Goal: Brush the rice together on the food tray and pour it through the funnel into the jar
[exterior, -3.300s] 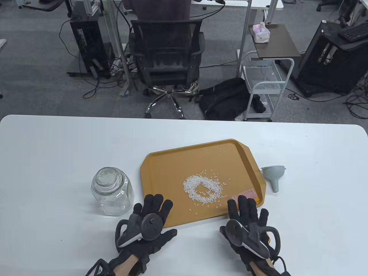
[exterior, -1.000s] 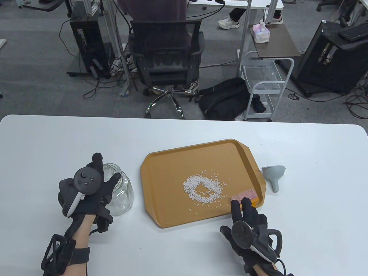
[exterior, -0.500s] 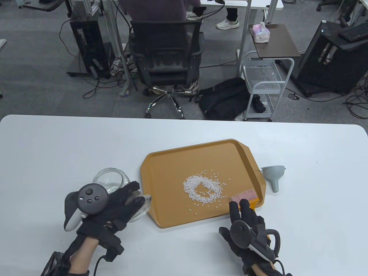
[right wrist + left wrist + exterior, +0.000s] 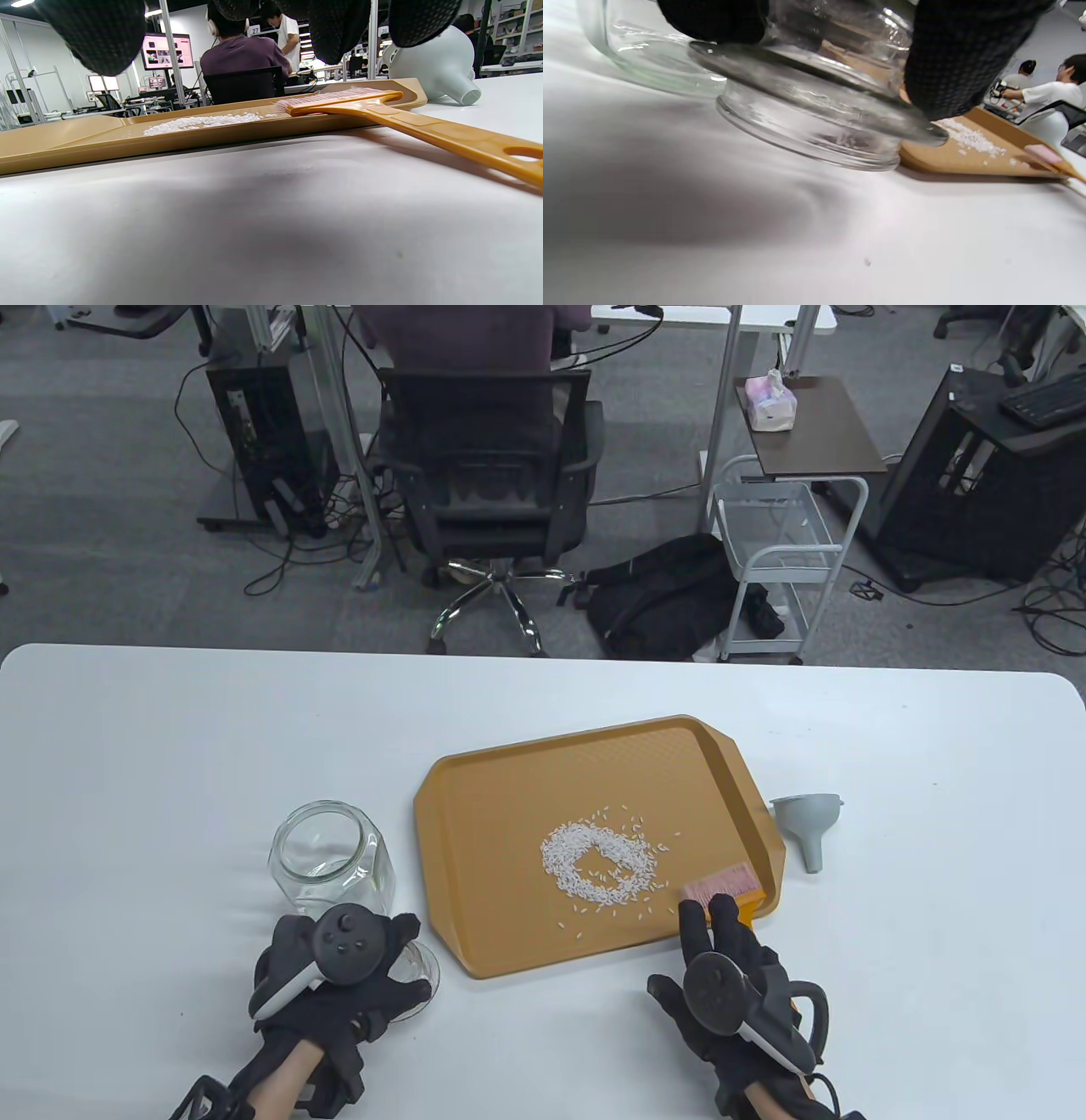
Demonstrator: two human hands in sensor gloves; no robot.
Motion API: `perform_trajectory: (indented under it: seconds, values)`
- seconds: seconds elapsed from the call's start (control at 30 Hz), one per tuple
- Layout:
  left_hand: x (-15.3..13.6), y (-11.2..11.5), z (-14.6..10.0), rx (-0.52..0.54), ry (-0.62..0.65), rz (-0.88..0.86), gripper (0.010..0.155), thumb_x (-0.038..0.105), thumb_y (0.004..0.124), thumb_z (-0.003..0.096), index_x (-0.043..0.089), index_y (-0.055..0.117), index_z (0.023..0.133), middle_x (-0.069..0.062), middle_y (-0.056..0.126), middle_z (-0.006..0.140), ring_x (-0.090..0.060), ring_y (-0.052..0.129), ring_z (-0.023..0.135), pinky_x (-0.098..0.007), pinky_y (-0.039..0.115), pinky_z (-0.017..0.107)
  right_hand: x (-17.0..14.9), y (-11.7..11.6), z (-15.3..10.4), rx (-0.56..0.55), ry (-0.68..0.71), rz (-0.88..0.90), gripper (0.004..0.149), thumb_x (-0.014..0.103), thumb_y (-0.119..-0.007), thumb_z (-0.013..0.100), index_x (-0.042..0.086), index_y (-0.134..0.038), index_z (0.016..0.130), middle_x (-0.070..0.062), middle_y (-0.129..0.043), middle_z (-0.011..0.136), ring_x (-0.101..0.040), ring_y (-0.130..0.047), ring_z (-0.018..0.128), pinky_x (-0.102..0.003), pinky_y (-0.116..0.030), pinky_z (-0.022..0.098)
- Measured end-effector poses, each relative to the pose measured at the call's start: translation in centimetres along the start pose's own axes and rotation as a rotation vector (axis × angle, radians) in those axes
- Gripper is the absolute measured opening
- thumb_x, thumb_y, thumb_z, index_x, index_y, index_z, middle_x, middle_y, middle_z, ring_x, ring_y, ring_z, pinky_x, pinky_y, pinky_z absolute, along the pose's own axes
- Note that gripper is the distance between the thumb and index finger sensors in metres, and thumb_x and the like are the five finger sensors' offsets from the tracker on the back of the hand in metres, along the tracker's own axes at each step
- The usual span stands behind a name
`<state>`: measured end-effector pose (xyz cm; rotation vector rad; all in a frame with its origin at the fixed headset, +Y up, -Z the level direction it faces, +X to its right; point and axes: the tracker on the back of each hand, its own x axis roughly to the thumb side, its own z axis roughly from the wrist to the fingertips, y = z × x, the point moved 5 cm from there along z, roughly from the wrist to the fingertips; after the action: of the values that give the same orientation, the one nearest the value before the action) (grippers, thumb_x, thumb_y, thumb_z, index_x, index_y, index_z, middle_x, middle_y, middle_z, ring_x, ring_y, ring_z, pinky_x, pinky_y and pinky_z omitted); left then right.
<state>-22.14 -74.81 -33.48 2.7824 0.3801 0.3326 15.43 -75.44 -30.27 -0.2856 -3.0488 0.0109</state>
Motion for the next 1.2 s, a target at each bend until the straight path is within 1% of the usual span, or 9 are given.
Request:
perform_trajectory:
  seconds: [0.17,0.33,0.47,0.6,0.7,0.83,0.97,1.1,1.2]
  values:
    - [0.3,0.9,0.3,0.009,-0.015,0.059,0.079,0.045,0.094,0.0417,0.020,0.057,0.107,-0.016,0.059,0.113,-0.041,0.061,0.098,-0.061,0.052,0.073,0.1,0.1,0.0,-0.002,0.007,0.003,0.090,0.060,-0.072,0.049,0.014,-0.029,0.113,-0.028,-0.025,0.114,-0.047,-0.056,0.099,-0.070,-0.053,0.067]
    - [0.5,1.3,0.6,0.000,-0.022,0.088,0.080,0.045,0.094,0.0415,0.019,0.056,0.107,-0.016,0.058,0.113,-0.041,0.061,0.098,-0.061,0.052,0.073,0.0,0.1,0.0,-0.004,0.009,0.007,0.090,0.060,-0.072,0.049,0.014,-0.029,0.113,-0.028,-0.025,0.114,-0.047,-0.056,0.098,-0.070,-0.053,0.067]
    - [0.1,1.6,0.6,0.005,-0.033,0.062,0.080,0.045,0.094,0.0414,0.020,0.056,0.107,-0.015,0.058,0.113,-0.041,0.062,0.098,-0.061,0.054,0.073,0.1,0.1,0.0,-0.004,0.012,0.009,0.090,0.060,-0.072,0.049,0.014,-0.029,0.113,-0.028,-0.025,0.113,-0.047,-0.057,0.098,-0.070,-0.053,0.067]
    - [-0.2,1.5,0.3,0.027,-0.049,0.060,0.083,0.048,0.095,0.0400,0.021,0.056,0.108,-0.015,0.059,0.115,-0.039,0.065,0.100,-0.060,0.057,0.071,0.1,0.1,0.0,-0.004,0.013,0.009,0.090,0.060,-0.072,0.048,0.014,-0.029,0.113,-0.028,-0.025,0.113,-0.047,-0.057,0.098,-0.070,-0.054,0.066]
    - [0.0,1.2,-0.1,0.029,-0.034,0.054,0.089,0.055,0.095,0.0381,0.019,0.054,0.109,-0.015,0.057,0.117,-0.040,0.063,0.102,-0.062,0.055,0.072,0.1,0.1,-0.1,-0.006,0.015,0.009,0.090,0.060,-0.072,0.049,0.014,-0.030,0.113,-0.028,-0.026,0.113,-0.047,-0.057,0.098,-0.070,-0.054,0.066]
    - [1.2,0.2,-0.7,0.076,-0.001,0.085,0.087,0.056,0.093,0.0391,0.019,0.055,0.108,-0.015,0.058,0.116,-0.040,0.064,0.103,-0.061,0.057,0.072,0.2,0.0,-0.1,-0.004,0.018,0.005,0.090,0.060,-0.072,0.048,0.014,-0.030,0.113,-0.028,-0.026,0.113,-0.047,-0.058,0.098,-0.070,-0.054,0.066]
    - [3.5,-1.3,-0.8,0.134,0.061,0.093,0.083,0.057,0.090,0.0408,0.020,0.057,0.108,-0.014,0.060,0.116,-0.039,0.066,0.102,-0.061,0.058,0.071,0.2,-0.2,-0.1,0.003,0.018,-0.003,0.090,0.060,-0.072,0.049,0.014,-0.030,0.113,-0.028,-0.026,0.113,-0.047,-0.058,0.097,-0.069,-0.055,0.066]
    - [6.0,-2.3,0.4,0.163,0.132,0.033,0.079,0.058,0.086,0.0427,0.021,0.059,0.107,-0.013,0.064,0.114,-0.038,0.069,0.100,-0.060,0.059,0.071,0.3,-0.2,-0.1,0.001,0.020,-0.004,0.089,0.060,-0.072,0.048,0.014,-0.031,0.113,-0.028,-0.028,0.113,-0.047,-0.059,0.097,-0.069,-0.056,0.066]
    - [7.1,-2.2,1.3,0.162,0.170,0.002,0.076,0.057,0.085,0.0436,0.021,0.060,0.106,-0.012,0.068,0.112,-0.037,0.073,0.098,-0.060,0.061,0.070,0.3,-0.2,0.0,-0.003,0.018,-0.004,0.089,0.060,-0.072,0.048,0.014,-0.031,0.113,-0.028,-0.029,0.113,-0.047,-0.059,0.097,-0.069,-0.056,0.066]
